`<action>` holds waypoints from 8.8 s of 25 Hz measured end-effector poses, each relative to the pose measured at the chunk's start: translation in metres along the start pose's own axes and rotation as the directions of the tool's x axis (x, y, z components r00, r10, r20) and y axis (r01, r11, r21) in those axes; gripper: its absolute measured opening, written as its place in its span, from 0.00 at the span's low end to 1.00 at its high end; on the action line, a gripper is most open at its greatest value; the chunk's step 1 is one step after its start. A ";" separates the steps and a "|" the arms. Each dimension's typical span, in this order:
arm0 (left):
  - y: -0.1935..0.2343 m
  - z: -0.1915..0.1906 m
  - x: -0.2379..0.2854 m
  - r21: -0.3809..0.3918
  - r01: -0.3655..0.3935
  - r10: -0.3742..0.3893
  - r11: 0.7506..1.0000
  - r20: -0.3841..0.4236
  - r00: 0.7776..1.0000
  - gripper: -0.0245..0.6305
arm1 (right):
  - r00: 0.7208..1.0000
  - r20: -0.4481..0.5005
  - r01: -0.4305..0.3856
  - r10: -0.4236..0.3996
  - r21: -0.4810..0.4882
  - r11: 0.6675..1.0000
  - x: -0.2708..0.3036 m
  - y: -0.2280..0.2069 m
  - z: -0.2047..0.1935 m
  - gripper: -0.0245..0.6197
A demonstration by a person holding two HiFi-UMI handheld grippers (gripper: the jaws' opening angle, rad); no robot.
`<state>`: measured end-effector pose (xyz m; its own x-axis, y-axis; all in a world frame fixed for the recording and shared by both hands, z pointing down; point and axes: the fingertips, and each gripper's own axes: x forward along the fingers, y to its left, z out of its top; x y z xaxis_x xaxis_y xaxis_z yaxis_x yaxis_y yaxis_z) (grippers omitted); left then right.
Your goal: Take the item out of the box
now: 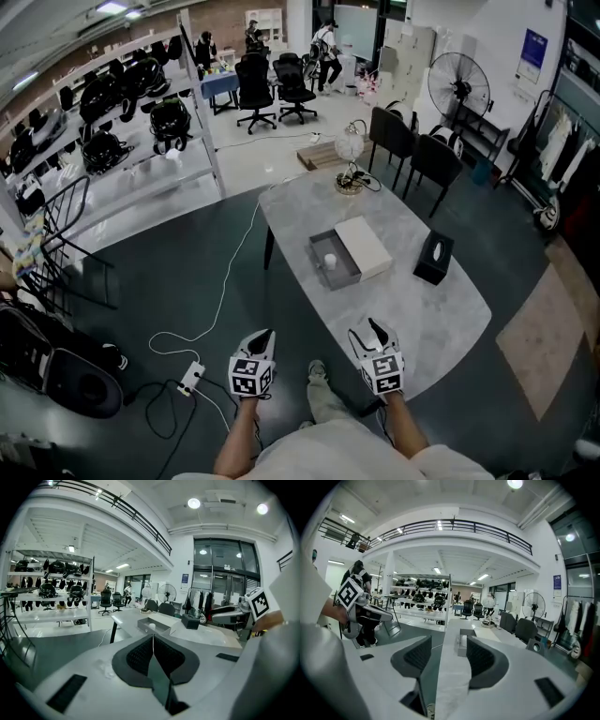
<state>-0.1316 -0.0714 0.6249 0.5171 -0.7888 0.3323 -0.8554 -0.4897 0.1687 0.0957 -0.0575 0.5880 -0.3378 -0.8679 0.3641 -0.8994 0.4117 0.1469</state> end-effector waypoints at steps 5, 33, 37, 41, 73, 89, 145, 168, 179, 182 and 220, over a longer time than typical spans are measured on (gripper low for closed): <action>0.015 0.017 0.031 0.013 0.003 -0.003 1.000 -0.002 1.000 0.06 | 1.000 0.014 -0.002 0.002 -0.010 1.000 0.030 -0.016 0.016 0.40; 0.086 0.086 0.203 0.017 -0.037 0.038 0.999 -0.085 0.996 0.06 | 0.993 0.023 -0.111 0.112 -0.047 0.993 0.221 -0.114 0.080 0.40; 0.088 0.083 0.217 0.013 -0.046 0.047 0.999 -0.109 0.993 0.06 | 0.990 0.009 -0.143 0.144 -0.054 0.988 0.235 -0.118 0.075 0.40; 0.090 0.079 0.227 0.013 -0.051 0.052 0.999 -0.134 0.990 0.06 | 0.987 -0.014 -0.161 0.161 -0.063 0.985 0.248 -0.123 0.065 0.40; 0.152 0.067 0.282 -0.058 0.003 -0.014 0.998 -0.186 0.982 0.06 | 0.951 -0.253 -0.201 0.177 -0.075 0.977 0.311 -0.118 0.013 0.42; 0.173 0.058 0.286 -0.085 0.011 -0.029 0.996 -0.204 0.979 0.06 | 0.820 -0.521 -0.497 0.237 -0.443 0.746 0.334 -0.090 -0.038 0.42; 0.182 0.045 0.251 -0.113 -0.061 0.037 0.992 -0.200 0.979 0.06 | 0.596 -0.794 -0.769 0.123 -0.519 0.374 0.376 -0.071 -0.121 0.33; 0.132 0.075 0.265 -0.014 0.045 -0.047 0.999 -0.165 0.985 0.06 | 0.799 -0.593 -0.541 0.096 -0.640 0.546 0.323 -0.085 -0.059 0.32; 0.116 0.093 0.261 0.027 0.058 -0.054 0.998 -0.131 0.990 0.06 | 0.879 -0.467 -0.391 0.101 -0.583 0.712 0.303 -0.091 -0.019 0.32; 0.115 0.099 0.261 0.040 0.057 -0.051 0.998 -0.119 0.992 0.06 | 0.903 -0.414 -0.339 0.111 -0.533 0.775 0.302 -0.094 -0.004 0.32; 0.139 0.195 0.278 0.140 0.009 -0.015 0.990 0.045 0.999 0.06 | 0.998 0.059 0.002 -0.002 0.000 1.000 0.286 -0.164 0.132 0.32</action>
<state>-0.1007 -0.4311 0.5593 0.5307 -0.7972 0.2876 -0.8384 -0.5437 0.0400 0.1100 -0.4098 0.5467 -0.3517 -0.8836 0.3091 -0.9001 0.4099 0.1476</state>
